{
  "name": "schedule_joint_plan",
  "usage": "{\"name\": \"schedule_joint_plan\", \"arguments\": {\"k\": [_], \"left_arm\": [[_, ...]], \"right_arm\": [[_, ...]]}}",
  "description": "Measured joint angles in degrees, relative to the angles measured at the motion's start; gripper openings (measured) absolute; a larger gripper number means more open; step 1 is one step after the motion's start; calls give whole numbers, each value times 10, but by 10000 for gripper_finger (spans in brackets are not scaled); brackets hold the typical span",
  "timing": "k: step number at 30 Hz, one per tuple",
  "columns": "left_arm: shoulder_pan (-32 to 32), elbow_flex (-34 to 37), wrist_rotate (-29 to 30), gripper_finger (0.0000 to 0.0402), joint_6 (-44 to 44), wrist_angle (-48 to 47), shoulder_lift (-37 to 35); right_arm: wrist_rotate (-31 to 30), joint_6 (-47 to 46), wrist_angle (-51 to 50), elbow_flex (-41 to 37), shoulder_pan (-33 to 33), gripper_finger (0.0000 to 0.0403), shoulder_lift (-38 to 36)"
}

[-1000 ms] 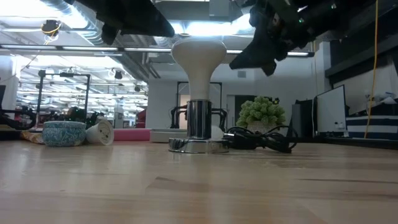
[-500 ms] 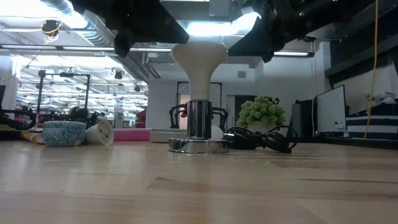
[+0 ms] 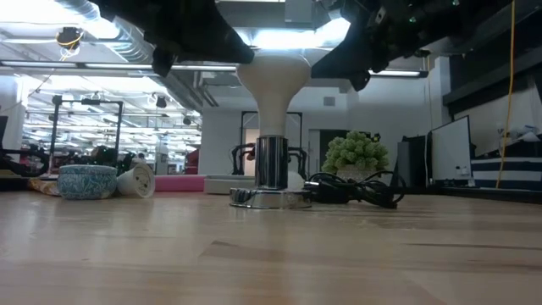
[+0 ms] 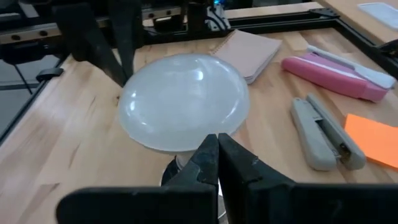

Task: Screw lightbulb
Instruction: Insert the lightbulb on the lamp

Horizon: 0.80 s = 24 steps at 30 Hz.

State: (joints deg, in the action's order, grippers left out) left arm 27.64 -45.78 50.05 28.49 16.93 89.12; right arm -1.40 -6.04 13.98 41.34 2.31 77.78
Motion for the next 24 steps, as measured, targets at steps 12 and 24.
{"name": "schedule_joint_plan", "arguments": {"k": [12,24], "left_arm": [[0,0,3,1,0,0,0],[0,0,3,1,0,0,0]], "right_arm": [[-49,2,-1,0,-1,4,0],[-56,18,54,0,-1,4,28]]}}
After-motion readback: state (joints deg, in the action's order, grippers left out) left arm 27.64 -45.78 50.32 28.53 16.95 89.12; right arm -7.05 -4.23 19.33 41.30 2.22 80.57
